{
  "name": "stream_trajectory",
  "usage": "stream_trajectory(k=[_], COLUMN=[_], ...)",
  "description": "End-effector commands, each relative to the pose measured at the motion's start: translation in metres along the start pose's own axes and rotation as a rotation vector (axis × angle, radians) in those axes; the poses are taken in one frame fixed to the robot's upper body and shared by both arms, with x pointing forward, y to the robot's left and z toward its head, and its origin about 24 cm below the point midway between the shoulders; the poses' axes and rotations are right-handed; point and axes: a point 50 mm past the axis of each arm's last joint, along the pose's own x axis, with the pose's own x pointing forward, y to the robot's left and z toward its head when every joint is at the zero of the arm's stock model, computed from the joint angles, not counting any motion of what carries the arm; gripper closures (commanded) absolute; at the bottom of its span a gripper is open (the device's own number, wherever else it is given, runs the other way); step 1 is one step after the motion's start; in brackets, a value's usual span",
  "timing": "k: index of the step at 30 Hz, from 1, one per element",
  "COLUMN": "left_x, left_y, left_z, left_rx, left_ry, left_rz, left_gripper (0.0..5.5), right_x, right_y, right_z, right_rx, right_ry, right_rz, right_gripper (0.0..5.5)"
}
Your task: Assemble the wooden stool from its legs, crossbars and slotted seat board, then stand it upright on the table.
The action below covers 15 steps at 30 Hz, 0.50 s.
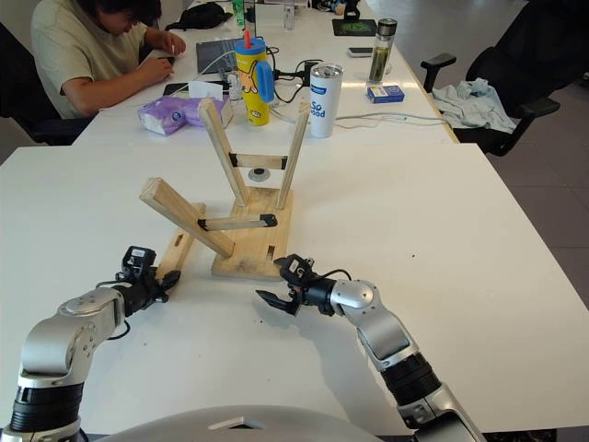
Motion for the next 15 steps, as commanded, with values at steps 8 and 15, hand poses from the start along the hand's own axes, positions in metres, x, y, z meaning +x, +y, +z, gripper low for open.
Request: stream_trajectory(k=[8, 15], left_x=[-0.05, -0.111], left_y=[0.032, -0.025], left_z=[0.157, 0.218], left_rx=[0.01, 0.143], left_ry=[-0.847, -1.068], left_rz=[-0.053, -0.586], left_gripper=[3.47, 3.47], right_x=[-0.03, -0.061], right_y=[-0.015, -0.047], right_z=[0.005, 0.0], right_rx=[0.146, 0.167], right_ry=[-0.114, -0.125], right_rz=[-0.087, -0.244], right_gripper=[1.41, 1.41])
